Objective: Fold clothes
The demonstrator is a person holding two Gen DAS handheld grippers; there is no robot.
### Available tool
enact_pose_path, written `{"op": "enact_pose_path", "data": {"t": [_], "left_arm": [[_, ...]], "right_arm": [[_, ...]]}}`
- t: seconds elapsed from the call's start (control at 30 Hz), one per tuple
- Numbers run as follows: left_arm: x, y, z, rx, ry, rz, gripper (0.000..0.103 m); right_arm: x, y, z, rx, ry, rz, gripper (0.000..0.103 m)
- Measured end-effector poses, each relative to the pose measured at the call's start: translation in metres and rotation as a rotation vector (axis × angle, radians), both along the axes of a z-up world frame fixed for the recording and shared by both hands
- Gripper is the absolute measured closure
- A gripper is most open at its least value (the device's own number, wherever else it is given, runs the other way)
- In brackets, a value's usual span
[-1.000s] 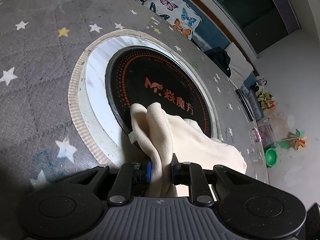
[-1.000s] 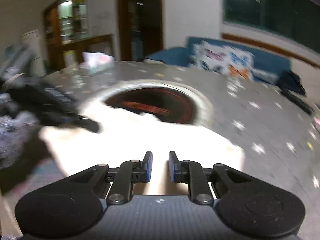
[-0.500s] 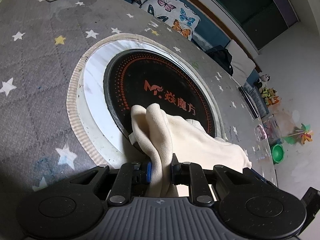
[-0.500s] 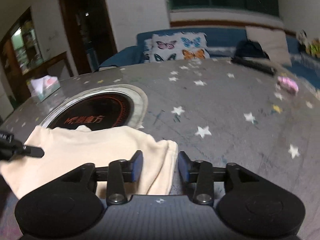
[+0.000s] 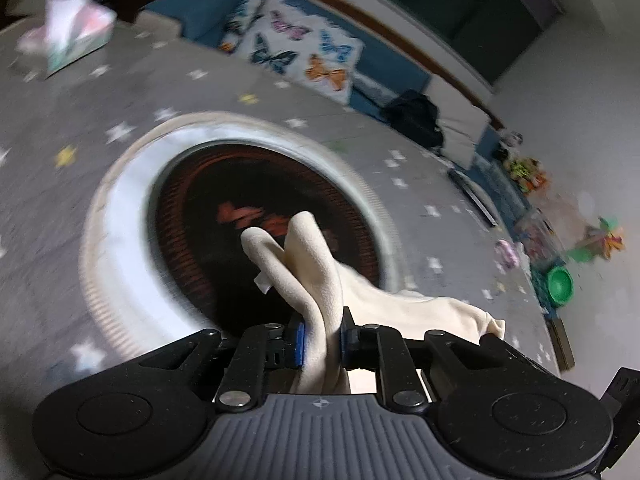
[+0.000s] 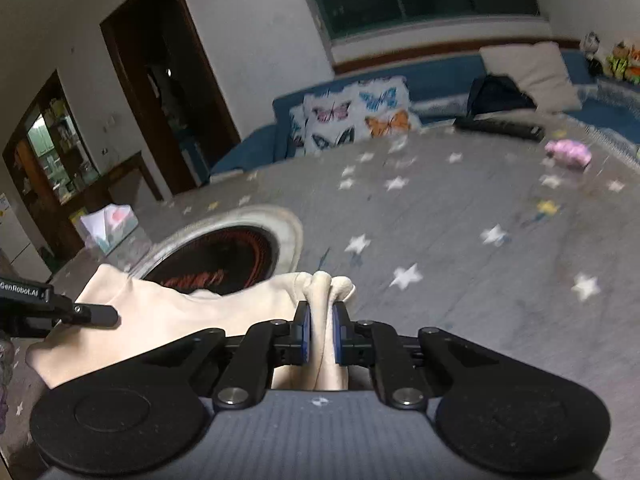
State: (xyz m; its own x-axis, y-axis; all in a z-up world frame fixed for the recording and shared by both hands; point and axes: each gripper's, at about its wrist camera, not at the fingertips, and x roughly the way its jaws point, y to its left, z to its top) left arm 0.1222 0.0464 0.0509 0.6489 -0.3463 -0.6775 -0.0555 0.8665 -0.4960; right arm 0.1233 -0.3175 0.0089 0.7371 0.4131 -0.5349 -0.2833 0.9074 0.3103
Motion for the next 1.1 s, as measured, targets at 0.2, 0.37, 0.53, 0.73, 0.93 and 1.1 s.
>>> {"op": "enact_pose_path", "data": {"t": [0.2,0.37,0.53,0.73,0.93,1.1], "left_arm": [[0.027,-0.063,0.013,0.013,-0.042,-0.109,0.087],[0.052,-0.121,0.015,0.0,-0.065,-0.207,0.087],[0.073,-0.173,0.003,0.057,-0.065,-0.297,0.083],[0.072,-0.188,-0.003,0.248,-0.112,-0.3,0.059],[0.085,-0.196,-0.001,0.278,-0.141,-0.316,0.059],[0.101,-0.215,-0.012,0.302,-0.128,-0.357,0.059]], "right_arm": [[-0.004,-0.05,0.026,-0.05,-0.06,-0.109,0.093],[-0.002,-0.096,0.042,-0.112,-0.094,-0.21,0.093],[0.007,-0.132,0.036,-0.176,-0.06,-0.316,0.093],[0.018,-0.152,0.008,-0.214,0.02,-0.383,0.088],[0.029,-0.129,0.011,-0.188,-0.028,-0.303,0.083],[0.052,-0.111,0.006,-0.185,-0.011,-0.237,0.08]]}}
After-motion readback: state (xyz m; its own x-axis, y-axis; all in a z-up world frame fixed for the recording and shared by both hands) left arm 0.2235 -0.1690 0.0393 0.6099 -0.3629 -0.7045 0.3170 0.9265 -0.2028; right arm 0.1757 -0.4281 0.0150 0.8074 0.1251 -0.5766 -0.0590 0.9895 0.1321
